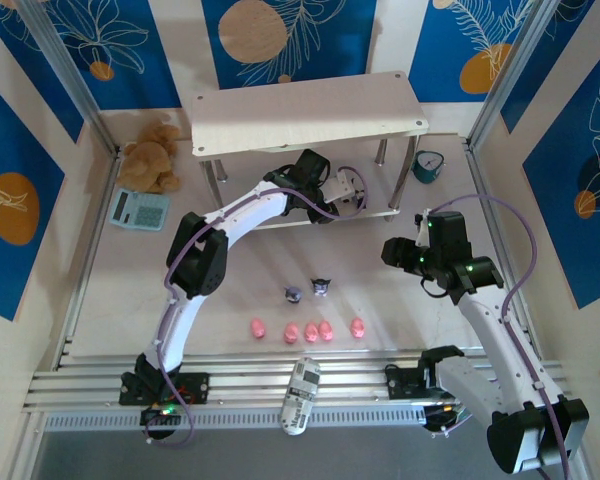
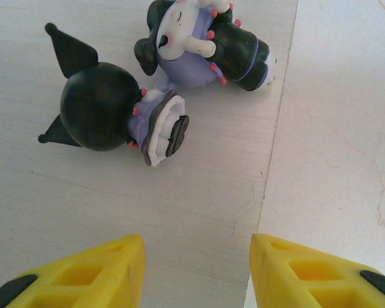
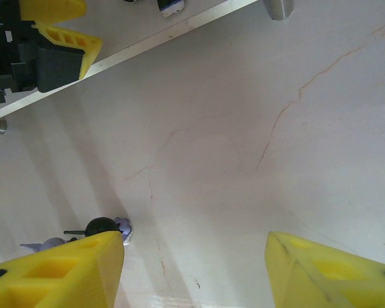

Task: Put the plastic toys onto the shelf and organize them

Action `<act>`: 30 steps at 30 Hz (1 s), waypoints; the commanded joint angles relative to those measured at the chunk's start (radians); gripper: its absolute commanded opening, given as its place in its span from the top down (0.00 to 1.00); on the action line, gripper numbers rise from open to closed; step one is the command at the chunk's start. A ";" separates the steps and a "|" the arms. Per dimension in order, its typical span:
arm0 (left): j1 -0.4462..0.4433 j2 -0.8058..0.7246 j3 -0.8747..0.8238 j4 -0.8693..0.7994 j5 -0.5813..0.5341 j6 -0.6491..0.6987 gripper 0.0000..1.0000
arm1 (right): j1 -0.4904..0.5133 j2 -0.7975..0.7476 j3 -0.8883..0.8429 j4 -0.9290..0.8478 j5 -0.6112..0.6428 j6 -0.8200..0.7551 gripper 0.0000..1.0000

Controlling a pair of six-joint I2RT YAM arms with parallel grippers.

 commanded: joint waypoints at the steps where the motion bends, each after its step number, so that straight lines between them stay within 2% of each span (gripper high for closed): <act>1: -0.005 0.011 0.024 -0.005 -0.014 0.007 0.53 | -0.004 -0.017 -0.015 0.006 -0.023 0.001 0.39; 6: -0.005 -0.003 0.015 0.042 -0.061 -0.067 0.51 | -0.003 -0.018 -0.017 0.009 -0.025 0.004 0.39; 9: -0.007 -0.004 0.029 0.080 -0.137 -0.181 0.49 | -0.005 -0.022 -0.020 0.010 -0.029 0.007 0.39; 20: -0.018 -0.006 0.046 0.097 -0.195 -0.516 0.46 | -0.005 -0.023 -0.027 0.022 -0.039 0.010 0.39; 30: -0.035 0.056 0.127 0.061 -0.209 -0.603 0.40 | -0.006 -0.027 -0.034 0.031 -0.048 0.009 0.39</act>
